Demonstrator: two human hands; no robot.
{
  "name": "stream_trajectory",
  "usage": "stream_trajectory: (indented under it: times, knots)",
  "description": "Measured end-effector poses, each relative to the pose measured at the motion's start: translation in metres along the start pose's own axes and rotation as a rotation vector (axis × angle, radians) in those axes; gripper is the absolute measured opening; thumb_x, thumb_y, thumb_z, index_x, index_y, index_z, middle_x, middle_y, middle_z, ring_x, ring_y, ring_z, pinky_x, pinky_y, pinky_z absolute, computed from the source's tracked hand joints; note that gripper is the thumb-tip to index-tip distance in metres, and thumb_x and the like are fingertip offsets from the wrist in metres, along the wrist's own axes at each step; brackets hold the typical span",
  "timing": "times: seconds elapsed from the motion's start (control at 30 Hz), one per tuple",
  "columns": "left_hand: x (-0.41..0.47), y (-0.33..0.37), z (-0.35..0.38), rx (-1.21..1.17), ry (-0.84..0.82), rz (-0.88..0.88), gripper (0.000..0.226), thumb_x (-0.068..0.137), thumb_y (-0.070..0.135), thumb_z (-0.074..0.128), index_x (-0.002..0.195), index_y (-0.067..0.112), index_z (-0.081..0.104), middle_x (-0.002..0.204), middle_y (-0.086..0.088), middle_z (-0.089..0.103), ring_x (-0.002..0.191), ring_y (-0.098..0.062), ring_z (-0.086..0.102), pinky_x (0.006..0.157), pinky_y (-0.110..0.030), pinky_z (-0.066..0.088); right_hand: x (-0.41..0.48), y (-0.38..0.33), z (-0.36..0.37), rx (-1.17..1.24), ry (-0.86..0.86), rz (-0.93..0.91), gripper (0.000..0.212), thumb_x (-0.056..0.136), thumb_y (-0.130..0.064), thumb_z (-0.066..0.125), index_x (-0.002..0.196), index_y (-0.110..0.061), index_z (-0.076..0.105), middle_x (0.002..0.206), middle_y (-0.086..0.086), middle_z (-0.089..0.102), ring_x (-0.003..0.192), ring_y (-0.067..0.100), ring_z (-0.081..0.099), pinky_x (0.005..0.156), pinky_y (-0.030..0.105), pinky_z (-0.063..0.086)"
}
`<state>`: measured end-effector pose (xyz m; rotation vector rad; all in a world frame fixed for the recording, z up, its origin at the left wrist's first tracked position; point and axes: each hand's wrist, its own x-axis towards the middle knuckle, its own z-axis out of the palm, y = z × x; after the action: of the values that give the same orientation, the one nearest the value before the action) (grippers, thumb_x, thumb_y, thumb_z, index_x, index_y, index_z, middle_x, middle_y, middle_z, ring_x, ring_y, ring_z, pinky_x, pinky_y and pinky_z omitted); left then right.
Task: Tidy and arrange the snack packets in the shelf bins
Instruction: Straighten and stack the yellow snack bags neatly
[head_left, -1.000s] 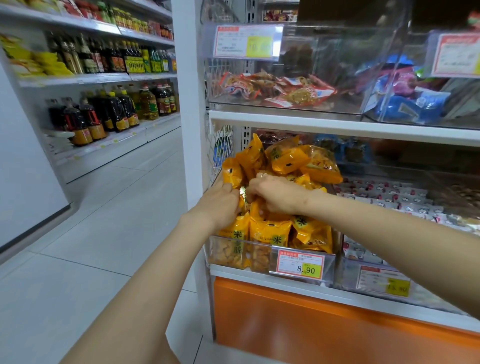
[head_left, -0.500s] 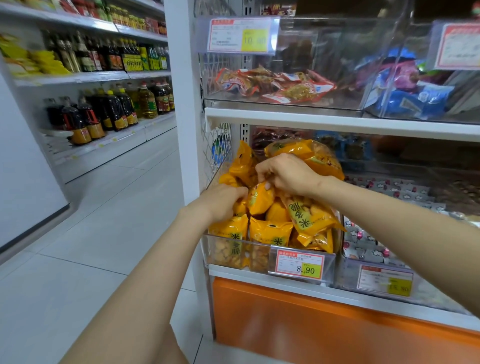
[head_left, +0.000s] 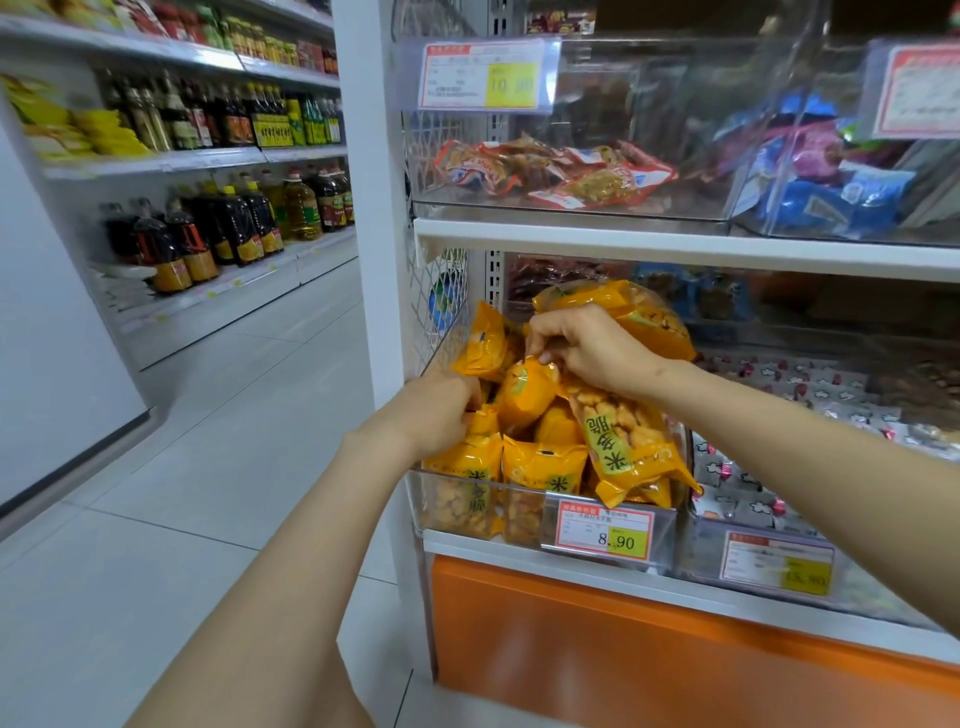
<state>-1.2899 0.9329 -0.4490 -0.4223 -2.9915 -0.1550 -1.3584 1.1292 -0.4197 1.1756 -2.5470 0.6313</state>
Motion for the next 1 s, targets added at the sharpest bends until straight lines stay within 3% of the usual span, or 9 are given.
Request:
stream_trajectory:
  times: [0.13, 0.3, 0.47, 0.57, 0.63, 0.77, 0.83, 0.9, 1.0]
  knots:
    - [-0.001, 0.006, 0.002, -0.143, 0.053, -0.041, 0.064, 0.085, 0.038, 0.064, 0.136, 0.014, 0.033, 0.136, -0.009, 0.050, 0.120, -0.028, 0.050, 0.093, -0.037, 0.041, 0.005, -0.006, 0.003, -0.158, -0.045, -0.016, 0.024, 0.081, 0.008, 0.057, 0.097, -0.007, 0.067, 0.096, 0.008, 0.070, 0.091, 0.021, 0.063, 0.081, 0.040, 0.051]
    - [0.004, 0.014, 0.003, -0.229, 0.124, 0.026, 0.090, 0.078, 0.037, 0.073, 0.146, 0.029, 0.015, 0.140, -0.008, 0.044, 0.121, -0.027, 0.049, 0.087, -0.034, 0.041, -0.008, -0.012, -0.012, -0.080, -0.049, 0.063, 0.044, 0.083, 0.001, 0.063, 0.124, -0.015, 0.057, 0.119, 0.005, 0.063, 0.106, 0.017, 0.061, 0.092, 0.031, 0.050]
    - [0.015, 0.012, 0.004, -0.216, 0.105, 0.086, 0.093, 0.077, 0.036, 0.073, 0.145, 0.044, 0.010, 0.140, -0.004, 0.037, 0.120, -0.025, 0.047, 0.086, -0.034, 0.042, -0.060, -0.027, -0.034, -0.087, 0.030, 0.085, 0.040, 0.085, -0.027, 0.066, 0.123, -0.025, 0.057, 0.124, -0.003, 0.055, 0.117, 0.014, 0.051, 0.101, 0.038, 0.043]
    - [0.023, 0.012, 0.006, -0.134, 0.096, 0.090, 0.076, 0.081, 0.037, 0.069, 0.142, 0.043, 0.023, 0.139, -0.001, 0.038, 0.120, -0.025, 0.048, 0.086, -0.036, 0.043, -0.092, -0.045, -0.050, -0.227, -0.190, 0.168, 0.062, 0.069, -0.070, 0.051, 0.124, -0.042, 0.053, 0.134, -0.007, 0.045, 0.123, 0.014, 0.040, 0.101, 0.035, 0.038]
    - [0.026, 0.013, 0.007, -0.154, 0.147, 0.062, 0.067, 0.082, 0.035, 0.068, 0.139, 0.039, 0.033, 0.137, 0.000, 0.041, 0.121, -0.024, 0.046, 0.085, -0.034, 0.041, -0.107, -0.050, -0.053, -0.341, -0.392, 0.201, 0.076, 0.062, -0.077, 0.048, 0.133, -0.052, 0.037, 0.148, -0.013, 0.024, 0.131, 0.012, 0.026, 0.105, 0.032, 0.030]
    - [0.036, 0.013, 0.005, -0.121, 0.227, -0.018, 0.060, 0.081, 0.040, 0.067, 0.135, 0.035, 0.042, 0.136, -0.003, 0.037, 0.121, -0.026, 0.046, 0.087, -0.037, 0.042, -0.122, -0.044, -0.045, -0.396, -0.438, 0.198, 0.080, 0.073, -0.059, 0.066, 0.140, -0.052, 0.021, 0.154, -0.022, -0.004, 0.133, 0.008, 0.024, 0.100, 0.024, 0.028]
    - [0.043, 0.016, 0.003, -0.047, 0.235, -0.066, 0.059, 0.081, 0.044, 0.066, 0.134, 0.035, 0.043, 0.135, -0.006, 0.038, 0.120, -0.029, 0.048, 0.087, -0.039, 0.044, -0.125, -0.042, -0.042, -0.401, -0.362, 0.203, 0.072, 0.082, -0.045, 0.066, 0.140, -0.051, 0.023, 0.155, -0.023, -0.001, 0.113, 0.002, 0.040, 0.084, 0.015, 0.029]
    - [0.050, 0.019, 0.002, 0.010, 0.237, -0.104, 0.059, 0.081, 0.047, 0.065, 0.134, 0.034, 0.043, 0.135, -0.008, 0.041, 0.117, -0.030, 0.050, 0.085, -0.038, 0.046, -0.127, -0.041, -0.038, -0.403, -0.300, 0.210, 0.066, 0.087, -0.036, 0.063, 0.140, -0.049, 0.026, 0.155, -0.022, 0.003, 0.091, -0.003, 0.038, 0.078, 0.015, 0.029]
    - [0.061, 0.021, -0.002, 0.056, 0.217, -0.152, 0.060, 0.080, 0.048, 0.066, 0.134, 0.033, 0.045, 0.133, -0.009, 0.044, 0.115, -0.031, 0.052, 0.085, -0.038, 0.046, -0.132, -0.039, -0.031, -0.326, -0.179, 0.170, 0.061, 0.087, -0.025, 0.064, 0.139, -0.040, 0.037, 0.155, -0.013, 0.017, 0.100, -0.001, 0.043, 0.104, 0.028, 0.031]
